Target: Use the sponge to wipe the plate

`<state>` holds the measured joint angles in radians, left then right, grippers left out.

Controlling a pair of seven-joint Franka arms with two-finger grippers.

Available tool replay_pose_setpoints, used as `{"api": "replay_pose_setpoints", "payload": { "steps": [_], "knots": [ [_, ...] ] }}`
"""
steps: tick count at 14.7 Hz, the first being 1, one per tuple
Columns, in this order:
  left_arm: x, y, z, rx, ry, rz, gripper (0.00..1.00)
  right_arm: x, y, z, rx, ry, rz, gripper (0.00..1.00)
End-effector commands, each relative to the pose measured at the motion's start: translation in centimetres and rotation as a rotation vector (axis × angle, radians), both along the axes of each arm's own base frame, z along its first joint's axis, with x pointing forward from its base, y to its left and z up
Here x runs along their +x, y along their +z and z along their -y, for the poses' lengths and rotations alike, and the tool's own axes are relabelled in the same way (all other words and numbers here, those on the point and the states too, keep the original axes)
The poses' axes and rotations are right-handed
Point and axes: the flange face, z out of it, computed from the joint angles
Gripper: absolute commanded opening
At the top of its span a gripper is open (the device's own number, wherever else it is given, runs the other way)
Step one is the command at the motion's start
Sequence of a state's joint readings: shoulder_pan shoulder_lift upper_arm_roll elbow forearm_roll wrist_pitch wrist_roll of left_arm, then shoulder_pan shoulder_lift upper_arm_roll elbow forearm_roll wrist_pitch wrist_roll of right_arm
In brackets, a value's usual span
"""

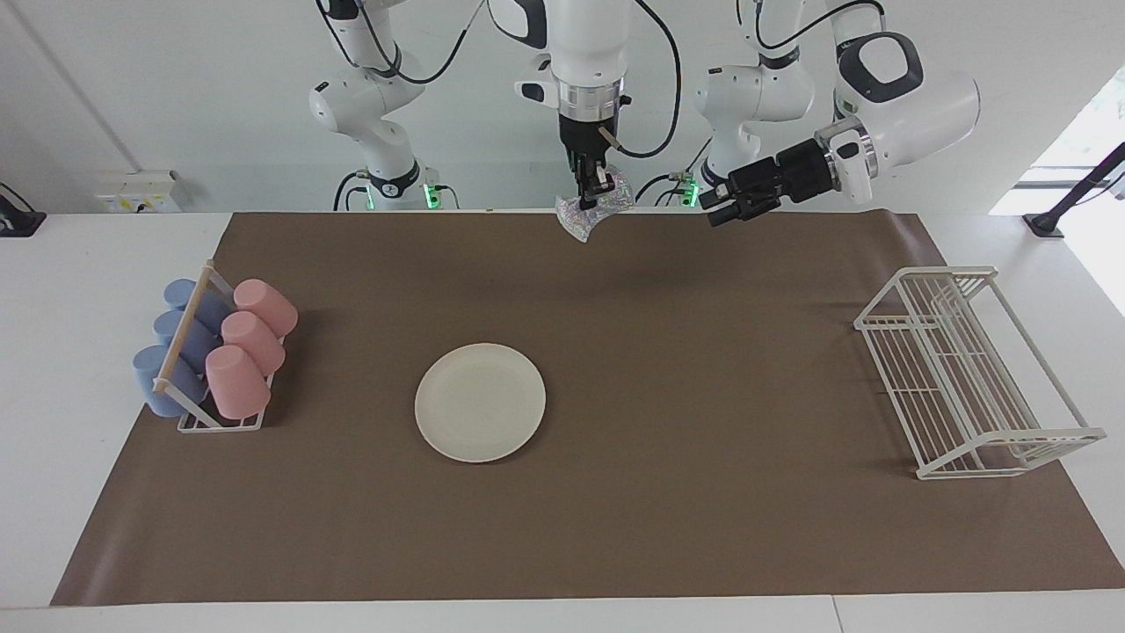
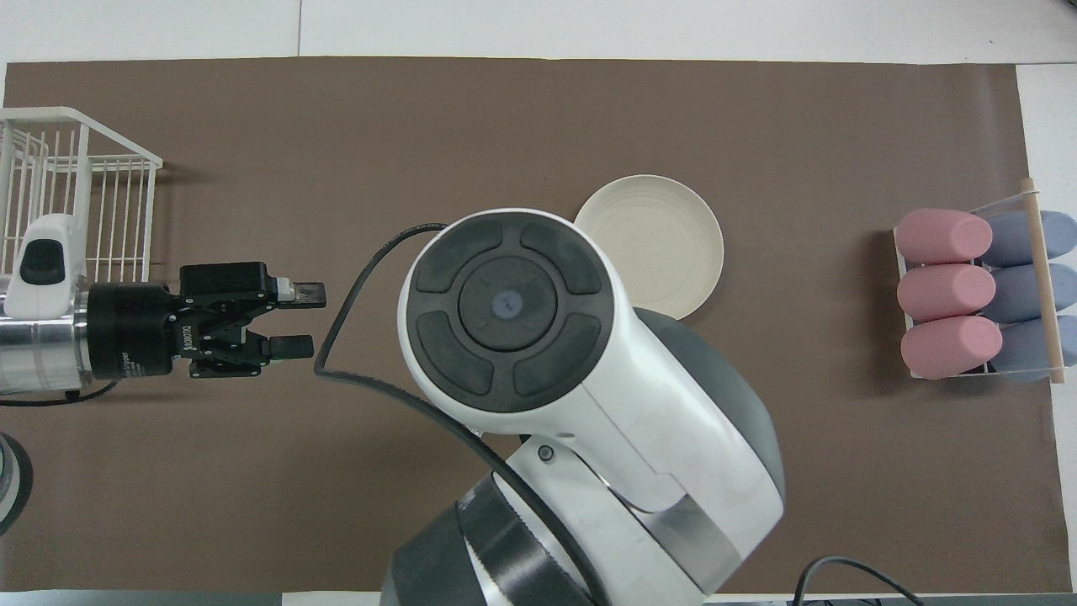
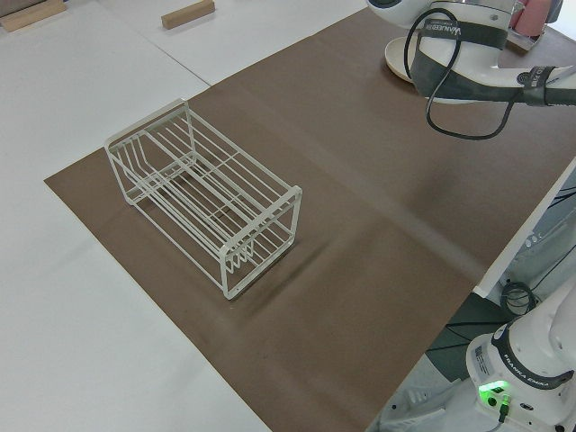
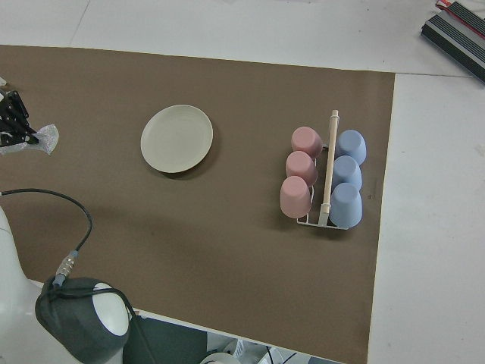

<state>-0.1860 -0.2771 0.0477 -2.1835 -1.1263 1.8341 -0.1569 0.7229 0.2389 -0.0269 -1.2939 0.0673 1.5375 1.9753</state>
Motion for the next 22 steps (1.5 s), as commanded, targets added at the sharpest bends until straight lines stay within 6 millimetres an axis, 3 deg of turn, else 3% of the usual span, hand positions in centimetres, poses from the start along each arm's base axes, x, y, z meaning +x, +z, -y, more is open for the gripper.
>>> {"api": "replay_pose_setpoints", "payload": {
  "steps": [1,4,9,11,13,15,20,22],
  "knots": [
    [-0.9,0.2,3.3,-0.010,0.019,-0.007,1.00,0.6,0.6,-0.1,0.006,-0.009,0.030,0.00],
    [-2.1,-0.4,6.5,0.017,0.057,0.003,1.00,0.6,0.6,0.0,0.007,-0.011,0.029,0.00],
    [-2.8,-0.8,8.4,0.012,0.111,-0.034,1.00,0.6,0.6,0.0,0.007,-0.009,0.030,0.00],
    [-2.8,-0.8,8.6,0.008,0.123,-0.055,0.92,0.6,0.6,0.0,0.007,-0.009,0.030,0.00],
    [-3.0,-0.8,8.8,0.008,0.122,-0.073,0.81,0.6,0.6,0.0,0.008,-0.011,0.028,0.00],
    [-3.0,-0.6,8.9,0.004,0.132,-0.096,0.64,0.6,0.6,0.0,0.008,-0.011,0.028,0.00],
    [-3.5,0.4,9.5,-0.005,0.172,-0.176,0.01,0.6,0.6,0.0,0.007,-0.009,0.027,0.00],
    [-3.7,1.1,9.5,-0.013,0.183,-0.194,0.00,0.6,0.6,0.0,0.007,-0.009,0.027,0.00]
  ]
}}
